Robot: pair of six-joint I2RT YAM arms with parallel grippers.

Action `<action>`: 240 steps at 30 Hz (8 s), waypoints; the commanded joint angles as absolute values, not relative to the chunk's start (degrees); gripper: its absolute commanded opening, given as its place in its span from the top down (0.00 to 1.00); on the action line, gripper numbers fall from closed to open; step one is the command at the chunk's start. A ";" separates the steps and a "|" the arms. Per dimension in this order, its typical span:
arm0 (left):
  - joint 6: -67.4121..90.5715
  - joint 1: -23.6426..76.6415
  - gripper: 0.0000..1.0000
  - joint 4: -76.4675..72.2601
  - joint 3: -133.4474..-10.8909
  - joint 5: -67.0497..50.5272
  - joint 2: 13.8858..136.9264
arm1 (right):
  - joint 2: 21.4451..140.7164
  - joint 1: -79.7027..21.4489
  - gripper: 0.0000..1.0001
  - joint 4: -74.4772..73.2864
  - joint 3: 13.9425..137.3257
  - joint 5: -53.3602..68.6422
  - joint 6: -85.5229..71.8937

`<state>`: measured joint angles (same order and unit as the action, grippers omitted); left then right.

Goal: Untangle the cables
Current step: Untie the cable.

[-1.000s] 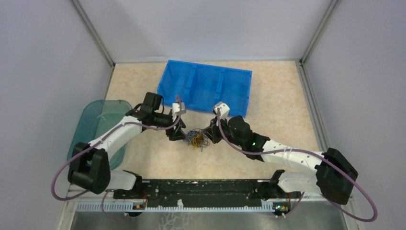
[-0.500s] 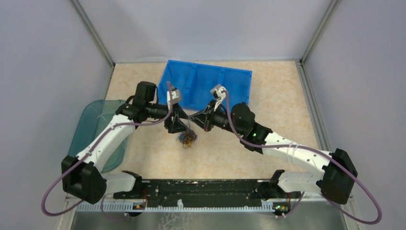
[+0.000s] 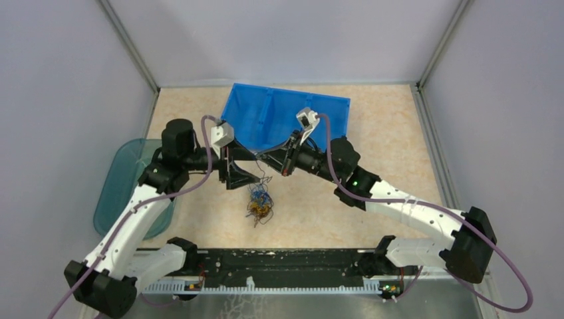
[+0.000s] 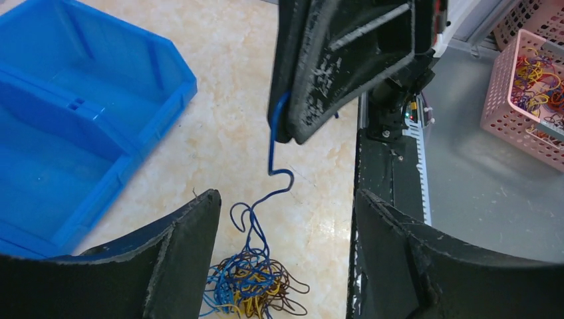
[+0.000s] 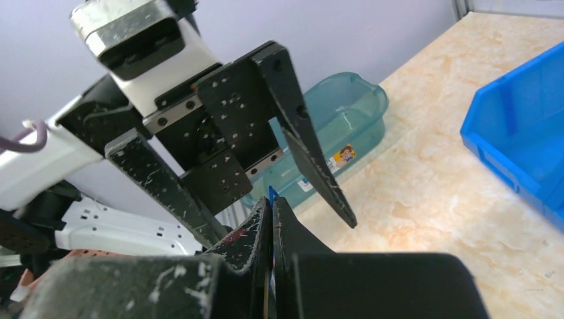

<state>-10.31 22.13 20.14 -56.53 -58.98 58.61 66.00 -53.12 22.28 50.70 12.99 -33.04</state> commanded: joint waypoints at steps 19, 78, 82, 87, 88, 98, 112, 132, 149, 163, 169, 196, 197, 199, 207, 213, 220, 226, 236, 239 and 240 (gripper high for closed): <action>3.90 24.59 0.54 -5.60 -46.24 -58.34 53.14 | 65.32 -53.45 1.00 28.33 57.83 21.51 -37.88; 8.34 25.22 1.00 1.24 -69.35 -48.10 52.24 | 79.08 -56.61 0.58 51.34 41.96 11.69 -19.37; 6.19 25.16 1.00 1.53 -73.09 -46.15 52.79 | 80.46 -57.53 0.51 54.49 39.03 9.89 -20.66; 5.20 25.16 1.00 1.88 -77.63 -44.37 53.60 | 82.35 -58.15 0.60 57.03 37.29 7.91 -22.50; 5.19 25.22 1.00 1.92 -78.26 -44.16 53.77 | 82.64 -58.29 0.65 57.93 36.96 7.70 -22.96; 0.94 25.20 1.00 2.78 -83.47 -40.19 54.02 | 80.52 -58.63 1.00 60.41 31.50 4.22 -24.44; -2.83 25.18 1.00 2.17 -94.12 -36.24 57.44 | 81.67 -59.49 0.99 59.63 29.36 3.78 -24.94; -9.92 25.15 1.00 -1.61 -100.46 -31.39 59.23 | 84.25 -62.23 0.80 61.50 29.91 3.10 -25.96; -8.63 25.20 1.00 -0.46 -106.80 -32.65 62.59 | 92.23 -65.70 0.49 56.46 41.54 2.09 -20.57; -9.49 25.16 1.00 1.22 -101.61 -32.91 59.90 | 94.04 -65.82 0.48 57.72 43.86 2.93 -17.82; -9.72 25.18 1.00 1.92 -99.69 -33.41 58.98 | 92.90 -65.83 1.00 54.88 44.74 2.61 -16.05; -9.31 25.00 0.18 31.09 -56.96 -40.81 45.96 | 72.88 -65.80 1.00 53.97 36.24 -0.44 -17.23; -11.38 25.04 0.18 34.24 -57.29 -44.64 46.66 | 72.44 -65.78 1.00 54.18 36.09 -0.21 -17.57; -14.25 25.05 0.17 38.33 -57.19 -51.14 47.87 | 72.05 -65.75 1.00 54.37 36.19 0.54 -17.98; -31.93 24.97 0.18 41.68 -60.28 -50.34 46.28 | 70.86 -65.73 1.00 50.56 36.45 6.59 -17.50; -27.44 24.97 0.20 46.06 -66.44 -50.57 49.71 | 69.44 -65.80 1.00 49.17 35.96 7.68 -17.44; 15.64 22.82 0.19 28.09 -58.74 -49.73 47.55 | 68.68 -65.74 1.00 50.01 35.45 6.29 -17.35; 29.46 18.30 0.15 22.78 -54.77 -53.21 46.59 | 68.80 -65.81 1.00 49.54 36.40 5.99 -16.79; 37.48 17.48 0.09 15.43 -49.96 -57.97 47.30 | 70.99 -65.81 1.00 50.67 37.97 5.94 -17.24; 40.32 16.70 0.11 13.46 -49.04 -58.02 47.54 | 72.37 -65.80 1.00 51.34 38.85 5.93 -17.85; 41.13 16.44 0.12 12.99 -48.80 -58.50 47.66 | 72.79 -65.77 1.00 51.71 39.06 5.77 -17.96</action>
